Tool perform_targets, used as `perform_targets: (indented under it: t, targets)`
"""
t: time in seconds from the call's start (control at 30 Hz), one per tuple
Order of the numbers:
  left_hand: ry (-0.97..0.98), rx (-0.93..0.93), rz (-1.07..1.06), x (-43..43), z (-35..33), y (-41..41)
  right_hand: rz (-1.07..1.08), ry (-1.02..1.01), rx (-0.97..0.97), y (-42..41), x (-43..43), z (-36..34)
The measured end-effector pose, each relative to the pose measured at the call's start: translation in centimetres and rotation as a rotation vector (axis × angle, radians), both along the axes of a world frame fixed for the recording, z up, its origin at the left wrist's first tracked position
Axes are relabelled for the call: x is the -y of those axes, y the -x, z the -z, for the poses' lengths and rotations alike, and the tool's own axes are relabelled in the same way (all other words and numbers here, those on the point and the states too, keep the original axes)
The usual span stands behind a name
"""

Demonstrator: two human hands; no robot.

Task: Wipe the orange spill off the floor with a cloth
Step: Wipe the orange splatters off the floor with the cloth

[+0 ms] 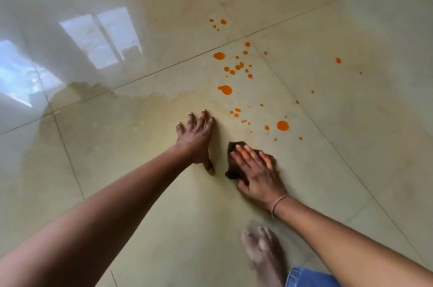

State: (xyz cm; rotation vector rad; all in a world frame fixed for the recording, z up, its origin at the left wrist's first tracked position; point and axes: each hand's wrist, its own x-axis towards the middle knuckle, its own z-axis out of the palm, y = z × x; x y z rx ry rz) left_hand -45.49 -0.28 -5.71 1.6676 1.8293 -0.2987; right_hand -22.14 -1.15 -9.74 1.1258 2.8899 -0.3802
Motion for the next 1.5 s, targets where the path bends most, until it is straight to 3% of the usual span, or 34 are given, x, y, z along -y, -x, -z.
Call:
perform_targets:
  t: [0.13, 0.17, 0.3, 0.33, 0.47, 0.53, 0.63, 0.77, 0.8, 0.87, 0.97, 1.07, 1.13, 1.17, 1.23, 1.33, 1.37, 1.47, 1.5]
  targets:
    - [0.004, -0.05, 0.029, -0.1, 0.1, 0.0, 0.421, 0.013, -0.013, 3.3, -4.6, -0.3]
    - [0.008, -0.054, 0.038, -0.2, 0.1, 0.0, 0.415, 0.011, -0.037, 3.6, -3.8, 0.0]
    - [0.042, -0.015, 0.027, -0.3, -0.6, -0.5, 0.054, 0.006, 0.007, -2.5, 2.4, -0.1]
    - [0.054, -0.014, 0.025, -0.3, -0.7, -0.7, 0.083, -0.006, -0.025, -3.6, 1.5, 0.0]
    - [0.099, -0.029, 0.021, -0.8, -0.5, -1.1, 0.529, 0.002, -0.048, 1.0, -2.6, -0.5]
    - [0.103, -0.034, 0.015, -0.8, -0.6, -1.1, 0.376, 0.041, -0.038, 2.2, 0.3, -0.3]
    - [0.091, -0.025, 0.017, -0.6, -0.4, -1.0, 0.159, 0.041, -0.028, -2.6, 3.1, -0.6]
    - [0.077, -0.03, 0.008, -0.6, 0.1, -1.0, 0.575, 0.014, -0.017, -0.9, -3.7, -0.5]
    - [0.059, -0.036, 0.012, -0.6, 0.3, -0.8, 0.58, 0.017, -0.051, 1.6, -3.9, -0.5]
    - [0.047, -0.047, 0.01, -0.5, 0.4, -0.6, 0.372, 0.01, -0.087, 5.0, -0.4, -0.2]
    - [0.059, -0.062, 0.051, -0.5, 0.0, -0.2, 0.115, 0.094, -0.069, 1.8, 6.4, -1.1]
    - [0.079, -0.084, 0.096, -0.8, -0.3, 0.4, 0.263, 0.044, -0.033, -1.1, 3.0, -0.4]
    - [0.072, -0.098, 0.102, -0.7, -0.2, 0.7, 0.501, 0.031, -0.055, 1.9, -0.6, -0.6]
    - [0.072, -0.099, 0.099, -0.7, -0.1, 0.8, 0.513, 0.039, -0.066, 3.7, -0.1, -0.7]
    - [0.069, -0.089, 0.103, -0.8, 0.0, 0.9, 0.317, 0.093, -0.056, 5.6, 4.2, -0.8]
    - [0.064, -0.07, 0.103, -0.7, -0.2, 0.9, 0.032, 0.091, -0.048, 1.5, 7.5, -0.6]
    - [0.062, -0.077, 0.1, -0.7, -0.3, 0.9, 0.06, 0.057, -0.043, 0.4, 6.0, -0.2]
    - [0.059, -0.088, 0.096, -0.6, -0.2, 0.5, 0.486, 0.018, -0.052, 0.8, 1.6, -0.2]
    - [0.058, -0.091, 0.098, -0.7, -0.2, 0.5, 0.521, 0.023, -0.055, 2.0, 2.6, -0.3]
